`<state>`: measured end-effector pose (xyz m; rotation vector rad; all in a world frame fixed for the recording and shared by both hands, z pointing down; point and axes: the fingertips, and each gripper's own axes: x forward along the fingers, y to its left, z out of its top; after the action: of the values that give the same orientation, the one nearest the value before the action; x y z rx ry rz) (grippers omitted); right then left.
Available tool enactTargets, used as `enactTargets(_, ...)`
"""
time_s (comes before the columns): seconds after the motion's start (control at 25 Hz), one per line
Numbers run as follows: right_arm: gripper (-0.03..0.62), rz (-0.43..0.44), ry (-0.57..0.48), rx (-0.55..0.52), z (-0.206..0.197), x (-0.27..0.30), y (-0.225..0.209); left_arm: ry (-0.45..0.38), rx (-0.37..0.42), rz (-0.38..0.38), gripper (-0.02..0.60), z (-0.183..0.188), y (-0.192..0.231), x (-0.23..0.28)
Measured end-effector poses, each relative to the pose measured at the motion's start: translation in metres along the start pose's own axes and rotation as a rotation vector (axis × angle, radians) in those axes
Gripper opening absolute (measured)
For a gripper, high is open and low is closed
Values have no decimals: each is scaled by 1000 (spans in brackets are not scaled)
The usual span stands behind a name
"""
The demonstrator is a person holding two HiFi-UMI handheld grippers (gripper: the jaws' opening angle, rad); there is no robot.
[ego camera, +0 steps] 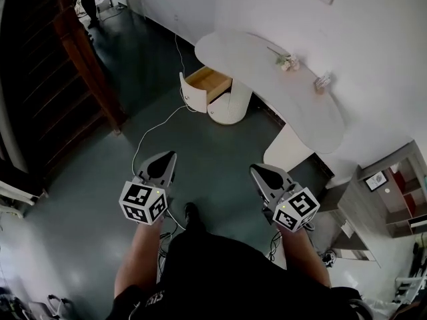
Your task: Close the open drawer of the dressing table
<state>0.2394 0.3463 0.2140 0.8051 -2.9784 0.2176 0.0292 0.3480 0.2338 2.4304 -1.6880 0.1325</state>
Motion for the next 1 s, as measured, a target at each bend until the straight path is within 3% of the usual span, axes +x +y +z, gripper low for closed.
enactTargets(0.6,6,-22,56,33,24,216,-48,5,-32,-80,9,27,178,98)
enactTargets(0.68,6,-34,54,46,22,234,-53,12,-36,-79,9,23,200,106)
enactTargets(0.8,6,-26,101,74,8,255,-61,11,-105,-56,9,13,227,118)
enactTargets(1.0,6,-24,135,106,-6,297,-94,62,-154,-62,9,-13,246,151)
